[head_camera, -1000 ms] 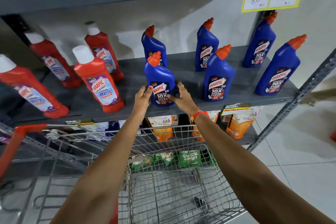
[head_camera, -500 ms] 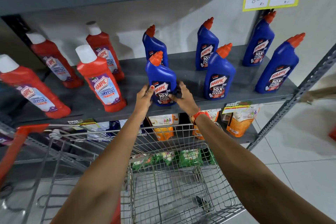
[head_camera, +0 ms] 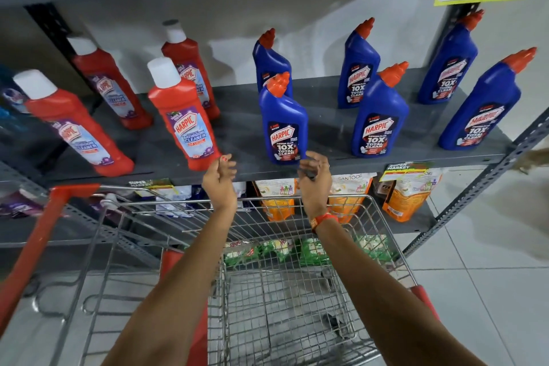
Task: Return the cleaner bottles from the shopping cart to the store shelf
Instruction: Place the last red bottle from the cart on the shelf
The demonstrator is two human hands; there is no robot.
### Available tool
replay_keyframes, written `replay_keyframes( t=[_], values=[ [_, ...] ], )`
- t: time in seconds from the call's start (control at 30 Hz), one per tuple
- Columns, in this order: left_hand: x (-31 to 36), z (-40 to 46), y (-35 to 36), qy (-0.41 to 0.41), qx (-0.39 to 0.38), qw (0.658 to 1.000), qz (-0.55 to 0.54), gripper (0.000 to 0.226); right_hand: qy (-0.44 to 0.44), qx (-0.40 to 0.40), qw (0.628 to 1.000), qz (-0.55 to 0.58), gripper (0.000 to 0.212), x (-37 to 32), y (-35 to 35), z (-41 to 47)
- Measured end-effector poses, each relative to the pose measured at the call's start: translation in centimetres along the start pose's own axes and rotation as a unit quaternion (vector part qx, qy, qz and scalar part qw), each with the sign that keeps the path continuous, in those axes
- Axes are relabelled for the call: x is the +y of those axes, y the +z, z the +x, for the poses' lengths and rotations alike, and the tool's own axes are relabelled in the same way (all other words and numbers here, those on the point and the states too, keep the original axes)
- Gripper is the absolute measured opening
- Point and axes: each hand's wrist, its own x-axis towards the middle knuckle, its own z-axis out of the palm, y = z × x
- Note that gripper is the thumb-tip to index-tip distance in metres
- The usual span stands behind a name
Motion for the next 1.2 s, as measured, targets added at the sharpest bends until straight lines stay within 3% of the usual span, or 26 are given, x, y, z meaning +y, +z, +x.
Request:
replay_keyframes(
  t=[0.13, 0.2, 0.3, 0.4, 0.5, 0.63, 0.8, 1.2],
  values=[
    [-0.7, 1.9, -4.0, 0.017, 0.145, 0.989, 0.025, 0.028, -0.029, -0.029, 0.998, -0.038, 0.032, 0.7, 3.8, -2.3],
    [-0.1, 3.8, -5.7, 0.005, 0.158, 0.987, 0.008, 0.026, -0.058, -0.08, 0.993, -0.067, 0.031, 0.1, 6.1, -2.7],
    [1.6, 6.6, -7.6, -0.028, 0.073, 0.996, -0.04, 0.034, -0.083, -0.181, 0.975, -0.104, 0.04, -2.0, 10.2, -2.2],
    [2.5, 8.6, -8.2, -0.066, -0.05, 0.996, -0.026, 0.048, -0.082, -0.29, 0.941, -0.154, 0.068, -3.7, 13.9, -1.3],
    [2.4, 9.5, -8.5, -0.069, -0.135, 0.988, -0.002, 0.048, -0.065, -0.337, 0.926, -0.16, 0.068, -3.7, 15.5, -0.4],
    [1.7, 10.2, -8.5, -0.053, -0.183, 0.981, 0.041, 0.03, -0.085, -0.304, 0.926, -0.207, 0.053, -3.1, 15.9, -0.3],
    [1.5, 11.3, -8.7, -0.082, -0.188, 0.979, 0.011, 0.012, -0.107, -0.276, 0.93, -0.219, 0.053, -2.8, 16.3, -1.0],
    [1.4, 11.1, -9.1, -0.072, -0.171, 0.982, 0.029, 0.029, -0.092, -0.284, 0.932, -0.206, 0.05, -2.9, 16.4, -1.4]
  ],
)
